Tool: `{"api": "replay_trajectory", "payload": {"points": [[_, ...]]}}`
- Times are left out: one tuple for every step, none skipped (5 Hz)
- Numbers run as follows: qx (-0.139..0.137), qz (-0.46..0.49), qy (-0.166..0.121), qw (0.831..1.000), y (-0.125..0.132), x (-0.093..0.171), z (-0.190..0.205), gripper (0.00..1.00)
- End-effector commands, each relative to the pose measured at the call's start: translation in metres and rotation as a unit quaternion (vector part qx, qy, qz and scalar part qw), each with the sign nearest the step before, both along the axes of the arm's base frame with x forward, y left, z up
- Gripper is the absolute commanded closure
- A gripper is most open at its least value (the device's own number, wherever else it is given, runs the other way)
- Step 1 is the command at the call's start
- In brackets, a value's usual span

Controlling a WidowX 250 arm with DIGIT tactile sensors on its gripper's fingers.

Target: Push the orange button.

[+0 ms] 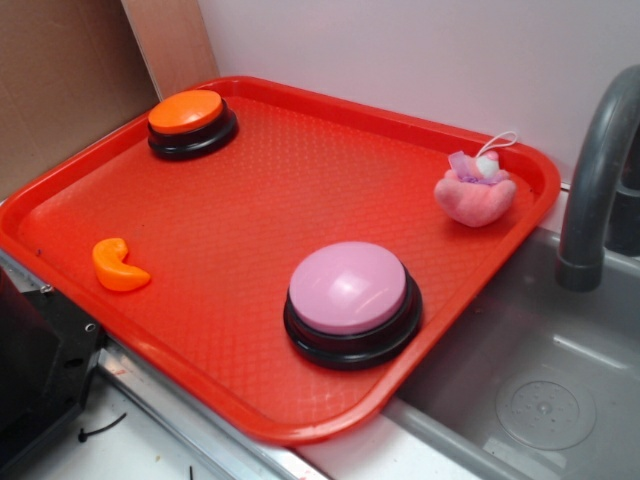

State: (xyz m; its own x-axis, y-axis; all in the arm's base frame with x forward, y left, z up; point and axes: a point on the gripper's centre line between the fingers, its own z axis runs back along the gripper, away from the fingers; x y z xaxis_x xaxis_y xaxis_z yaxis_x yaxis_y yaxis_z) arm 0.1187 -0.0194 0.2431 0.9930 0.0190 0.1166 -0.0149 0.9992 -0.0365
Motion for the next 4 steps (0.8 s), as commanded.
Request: {"api": "replay_trajectory", "payload": {"points": [[0.000,0.000,0.000,1.000,0.000,0.000,0.000,0.00],[0.015,0.104,0.030,0.994,0.050,0.046,-0.032,0.00],[0.024,0.068,0.026,0.997,0.066,0.100,-0.048,0.00],[0.027,0.135,-0.003,0.990,0.087,0.138,-0.062,0.00]]}}
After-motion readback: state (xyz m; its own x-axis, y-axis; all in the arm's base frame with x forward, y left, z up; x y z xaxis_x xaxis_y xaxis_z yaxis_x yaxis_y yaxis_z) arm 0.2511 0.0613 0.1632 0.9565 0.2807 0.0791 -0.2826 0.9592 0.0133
